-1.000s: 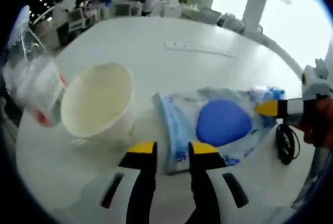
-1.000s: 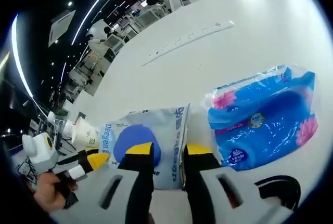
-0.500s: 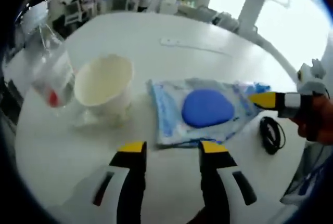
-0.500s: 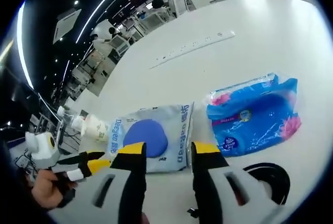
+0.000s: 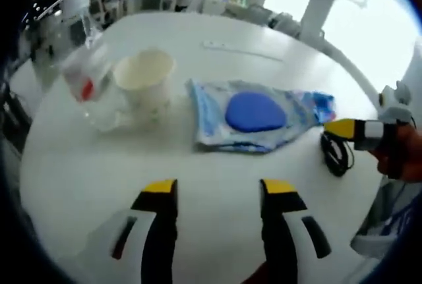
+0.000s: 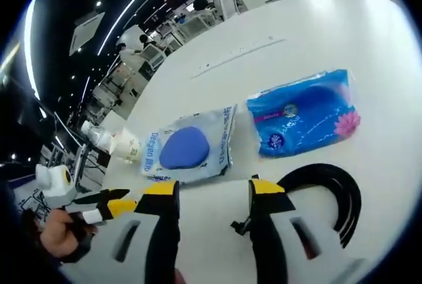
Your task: Arrange the tabletop items into an orderly group along one side of the table until the central work area is clear of visible clutter.
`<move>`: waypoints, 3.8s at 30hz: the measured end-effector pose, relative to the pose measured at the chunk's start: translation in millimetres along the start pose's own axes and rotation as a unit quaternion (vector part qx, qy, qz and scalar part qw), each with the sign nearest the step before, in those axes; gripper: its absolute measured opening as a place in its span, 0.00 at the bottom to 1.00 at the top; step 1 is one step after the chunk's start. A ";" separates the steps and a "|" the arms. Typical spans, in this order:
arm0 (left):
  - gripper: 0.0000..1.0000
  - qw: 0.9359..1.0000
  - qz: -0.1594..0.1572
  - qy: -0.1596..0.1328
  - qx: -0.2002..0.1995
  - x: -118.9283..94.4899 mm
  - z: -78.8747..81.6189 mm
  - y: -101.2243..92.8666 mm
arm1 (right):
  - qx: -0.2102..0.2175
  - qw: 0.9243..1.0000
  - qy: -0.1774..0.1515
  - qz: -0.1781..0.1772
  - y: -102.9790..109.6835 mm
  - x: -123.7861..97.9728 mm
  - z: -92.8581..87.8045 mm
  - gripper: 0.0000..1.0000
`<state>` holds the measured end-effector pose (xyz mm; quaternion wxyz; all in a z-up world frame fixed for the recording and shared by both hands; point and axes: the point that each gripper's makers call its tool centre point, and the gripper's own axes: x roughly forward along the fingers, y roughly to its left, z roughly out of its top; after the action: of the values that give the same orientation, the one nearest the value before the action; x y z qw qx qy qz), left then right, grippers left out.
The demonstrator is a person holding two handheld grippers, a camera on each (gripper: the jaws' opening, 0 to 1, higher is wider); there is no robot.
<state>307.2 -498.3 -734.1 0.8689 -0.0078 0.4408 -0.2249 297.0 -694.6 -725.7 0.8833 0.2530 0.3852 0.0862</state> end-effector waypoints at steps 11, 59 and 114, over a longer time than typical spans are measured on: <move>0.58 0.996 -0.056 -0.041 0.053 -12.7 1.7 -17.3 | 0.008 0.999 -0.040 -0.001 -9.8 -23.1 2.3 0.47; 0.57 0.988 -0.111 -0.105 -0.004 -49.7 -3.4 -5.1 | 0.084 0.993 -0.077 -0.031 -11.6 -76.8 -75.4 0.42; 0.54 0.985 -0.093 -0.127 -0.071 -72.6 4.8 24.5 | -0.027 0.988 -0.043 -0.147 -89.6 -54.1 70.0 0.41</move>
<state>283.2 -448.3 -681.1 0.8904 -0.1383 0.3394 -0.2699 306.6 -816.8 -697.0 0.9088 0.1731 0.3770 -0.0449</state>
